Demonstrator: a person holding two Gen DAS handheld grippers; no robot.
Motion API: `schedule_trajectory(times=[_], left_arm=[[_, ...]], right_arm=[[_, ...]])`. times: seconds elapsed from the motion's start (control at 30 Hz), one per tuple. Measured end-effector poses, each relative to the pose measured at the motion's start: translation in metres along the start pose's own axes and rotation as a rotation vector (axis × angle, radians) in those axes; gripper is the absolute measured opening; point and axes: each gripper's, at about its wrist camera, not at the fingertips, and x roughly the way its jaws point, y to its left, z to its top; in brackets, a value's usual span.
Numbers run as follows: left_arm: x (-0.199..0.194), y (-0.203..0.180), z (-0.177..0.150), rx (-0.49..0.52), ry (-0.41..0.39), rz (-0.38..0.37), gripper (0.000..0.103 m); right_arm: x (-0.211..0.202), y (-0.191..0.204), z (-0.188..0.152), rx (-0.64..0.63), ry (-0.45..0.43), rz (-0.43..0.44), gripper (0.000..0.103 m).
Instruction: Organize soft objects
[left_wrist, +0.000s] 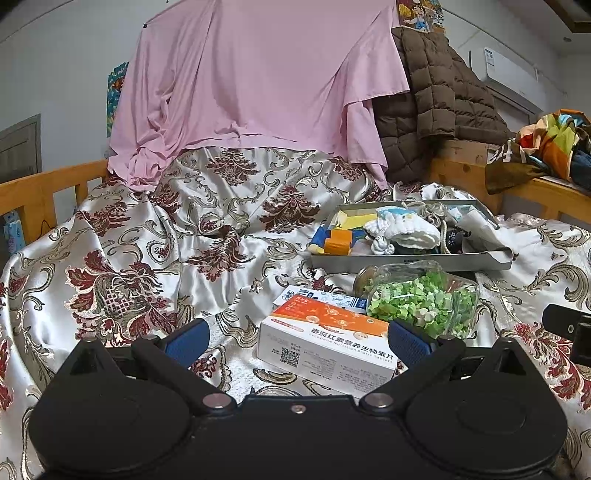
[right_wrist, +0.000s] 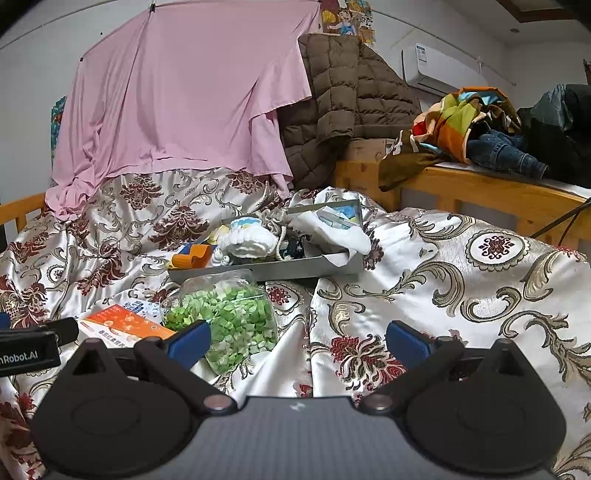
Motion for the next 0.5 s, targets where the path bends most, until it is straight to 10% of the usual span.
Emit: schedule_trajectory(times=[0.5], left_arm=[[-0.0028,-0.0030,0.0000,0.003,-0.008,-0.015,0.102]], right_arm=[[0.0023,0.0009,-0.0040,-0.005,0.017,0.005,0.103]])
